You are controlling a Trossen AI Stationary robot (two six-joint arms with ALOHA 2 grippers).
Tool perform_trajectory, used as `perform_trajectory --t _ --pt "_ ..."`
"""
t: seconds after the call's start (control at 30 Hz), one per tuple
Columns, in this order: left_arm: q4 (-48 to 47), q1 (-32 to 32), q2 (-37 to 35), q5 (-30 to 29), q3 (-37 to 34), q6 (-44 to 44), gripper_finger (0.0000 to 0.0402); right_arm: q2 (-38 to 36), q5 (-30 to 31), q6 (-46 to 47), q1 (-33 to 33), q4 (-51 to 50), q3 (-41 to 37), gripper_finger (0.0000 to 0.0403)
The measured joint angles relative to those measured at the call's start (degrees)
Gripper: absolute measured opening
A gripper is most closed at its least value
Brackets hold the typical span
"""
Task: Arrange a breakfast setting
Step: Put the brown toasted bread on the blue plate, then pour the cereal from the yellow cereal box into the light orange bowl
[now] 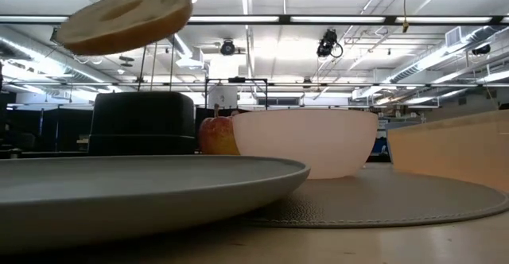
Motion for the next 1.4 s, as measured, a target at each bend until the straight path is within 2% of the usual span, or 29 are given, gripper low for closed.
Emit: perform_trajectory --t 0.27,0.4,0.47,0.63,0.93,1.13,1.27,1.33,1.4 --pt "24.7 -7.7 0.0 -6.4 -13.8 -14.6 0.0025 6.7 3.5 13.3 15.5 9.3 0.0 0.0121" --pt "36.7 -9.2 0.0 -9.1 -20.6 -20.0 0.0025 10.1 3.6 19.9 21.0 14.1 0.0 0.0121" --pt "39.9 -9.8 0.0 -9.7 -22.9 -21.9 0.0025 11.7 3.6 21.4 23.0 15.3 0.0 0.0121" --pt "40.7 -10.9 0.0 -9.6 -25.8 -24.3 0.0028 15.0 3.7 21.5 24.5 16.3 0.0 0.0121" --pt "38.5 -10.5 0.3 -9.7 -26.2 -22.9 0.0053 18.7 3.7 16.1 20.4 26.6 0.0 0.0126" --pt "32.7 -9.1 0.3 -10.2 -26.2 -19.2 0.0081 17.9 3.7 9.4 17.4 31.0 0.0 0.0128" --pt "32.3 -7.8 0.3 -10.2 -26.2 -17.8 0.0111 16.2 3.8 6.3 15.7 33.6 0.0 0.0131" --pt "32.0 -7.1 0.3 -8.7 -26.1 -17.8 0.0127 15.2 3.8 5.3 15.1 34.5 0.0 0.0134" --pt "30.8 -6.2 -0.2 -4.1 -24.8 -18.6 0.0141 14.0 3.8 3.7 14.7 35.3 0.0 0.0136"
